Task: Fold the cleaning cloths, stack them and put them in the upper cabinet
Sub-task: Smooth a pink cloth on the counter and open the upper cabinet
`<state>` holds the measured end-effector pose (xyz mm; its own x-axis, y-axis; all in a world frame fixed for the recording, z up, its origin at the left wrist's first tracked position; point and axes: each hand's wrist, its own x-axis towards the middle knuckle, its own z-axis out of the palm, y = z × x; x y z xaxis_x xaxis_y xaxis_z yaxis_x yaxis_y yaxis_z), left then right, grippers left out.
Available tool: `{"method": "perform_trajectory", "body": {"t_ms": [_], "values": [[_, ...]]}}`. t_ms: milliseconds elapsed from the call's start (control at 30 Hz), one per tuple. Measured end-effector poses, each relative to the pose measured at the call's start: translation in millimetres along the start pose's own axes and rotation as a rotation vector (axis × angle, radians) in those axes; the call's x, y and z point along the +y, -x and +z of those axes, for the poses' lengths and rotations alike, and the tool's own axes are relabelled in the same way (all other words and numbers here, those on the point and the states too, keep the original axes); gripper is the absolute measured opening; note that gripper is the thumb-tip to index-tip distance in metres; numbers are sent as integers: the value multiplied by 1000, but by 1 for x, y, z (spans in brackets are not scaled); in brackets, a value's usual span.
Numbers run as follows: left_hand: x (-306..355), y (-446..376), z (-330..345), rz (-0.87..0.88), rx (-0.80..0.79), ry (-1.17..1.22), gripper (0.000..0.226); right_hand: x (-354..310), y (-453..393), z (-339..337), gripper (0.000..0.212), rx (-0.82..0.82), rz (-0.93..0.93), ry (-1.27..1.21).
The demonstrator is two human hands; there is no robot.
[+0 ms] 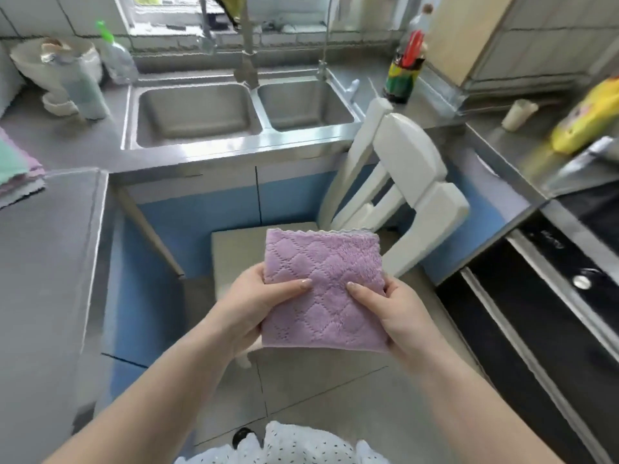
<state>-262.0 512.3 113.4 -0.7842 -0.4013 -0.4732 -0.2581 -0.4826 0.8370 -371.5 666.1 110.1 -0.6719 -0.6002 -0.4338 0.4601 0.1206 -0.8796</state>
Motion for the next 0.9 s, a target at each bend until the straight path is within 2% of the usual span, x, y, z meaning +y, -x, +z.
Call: {"method": "perform_trajectory", "body": {"t_ms": [67, 133, 233, 433, 500, 633, 767, 833, 900], "values": [[-5, -7, 40, -5, -61, -38, 35, -6, 16, -38, 19, 95, -55, -9], [-14, -13, 91, -15, -150, -96, 41, -12, 36, -85, 24, 198, -104, -21], [-32, -19, 177, -25, -266, -153, 50, -20, 71, -162, 20, 333, -165, -80], [-63, -18, 325, -32, -464, -205, 33, -34, 136, -287, 17, 570, -232, -129], [-69, -15, 372, -34, -552, -229, 33, -41, 159, -324, 15, 651, -260, -136], [-71, -13, 442, -41, -659, -290, 51, -58, 190, -373, 13, 749, -323, -164], [-67, -14, 511, -18, -747, -352, 58, -80, 219, -419, 16, 859, -393, -118], [-65, -16, 543, -12, -798, -362, 54, -91, 229, -440, 18, 893, -433, -109], [-62, -17, 571, 7, -846, -351, 39, -103, 234, -459, 20, 928, -454, -102]]}}
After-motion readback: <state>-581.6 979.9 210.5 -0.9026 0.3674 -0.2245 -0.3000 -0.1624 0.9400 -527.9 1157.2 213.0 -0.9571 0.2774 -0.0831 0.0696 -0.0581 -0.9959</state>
